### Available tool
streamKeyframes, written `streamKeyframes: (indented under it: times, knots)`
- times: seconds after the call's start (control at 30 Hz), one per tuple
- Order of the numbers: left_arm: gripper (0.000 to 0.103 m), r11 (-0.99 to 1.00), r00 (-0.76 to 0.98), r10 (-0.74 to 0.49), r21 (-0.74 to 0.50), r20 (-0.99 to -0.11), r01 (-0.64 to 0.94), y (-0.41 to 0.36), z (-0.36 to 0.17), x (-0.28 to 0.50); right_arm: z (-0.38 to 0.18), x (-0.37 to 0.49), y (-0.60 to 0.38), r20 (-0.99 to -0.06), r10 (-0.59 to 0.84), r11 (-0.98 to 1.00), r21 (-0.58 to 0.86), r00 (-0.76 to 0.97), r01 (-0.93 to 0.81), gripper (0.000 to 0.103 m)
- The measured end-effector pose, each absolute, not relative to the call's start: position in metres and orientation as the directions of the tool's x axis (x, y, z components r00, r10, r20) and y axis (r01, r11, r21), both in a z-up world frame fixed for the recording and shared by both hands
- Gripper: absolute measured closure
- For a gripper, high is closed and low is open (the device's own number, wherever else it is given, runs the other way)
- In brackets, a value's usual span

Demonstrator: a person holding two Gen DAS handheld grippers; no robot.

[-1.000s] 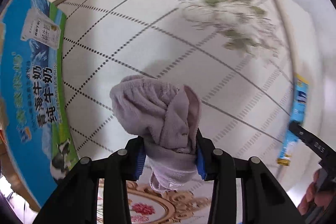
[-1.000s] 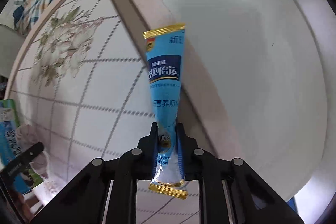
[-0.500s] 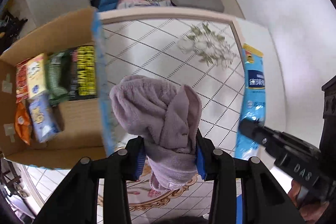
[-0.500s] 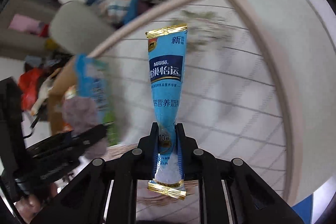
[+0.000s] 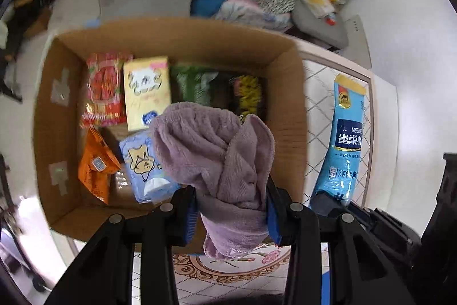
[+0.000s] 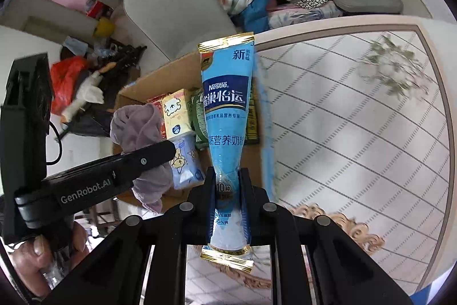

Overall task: Organize soft objects
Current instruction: 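Place the cloth and tube into the box and open both tools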

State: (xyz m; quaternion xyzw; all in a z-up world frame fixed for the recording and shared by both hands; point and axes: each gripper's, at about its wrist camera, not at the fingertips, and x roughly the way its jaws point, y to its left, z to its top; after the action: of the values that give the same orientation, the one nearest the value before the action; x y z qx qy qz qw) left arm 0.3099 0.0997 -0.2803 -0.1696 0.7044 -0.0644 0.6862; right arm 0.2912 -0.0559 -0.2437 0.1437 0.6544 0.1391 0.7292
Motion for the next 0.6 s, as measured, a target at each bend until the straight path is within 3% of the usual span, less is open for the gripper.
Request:
streamKeyframes:
  times: [0.3, 0.5, 0.6]
  knots:
    - [0.064, 0.888, -0.102, -0.431, -0.402, -0.897, -0.224, 0.117, -0.330, 0.313, -0.286, 0.305, -0.009, -0.963, 0.259, 0.966, 0.258, 0.067, -0.030, 0.087]
    - [0.062, 0.918, -0.171, -0.383, -0.353, -0.908, -0.183, 0.105, -0.337, 0.312, -0.299, 0.305, -0.009, -0.974, 0.221, 0.975, 0.221, 0.051, -0.010, 0.081]
    - [0.060, 0.929, -0.165, -0.356, -0.330, -0.920, -0.167, 0.102, -0.333, 0.311, -0.299, 0.308, -0.015, -0.975, 0.215, 0.977, 0.215, 0.049, 0.003, 0.073]
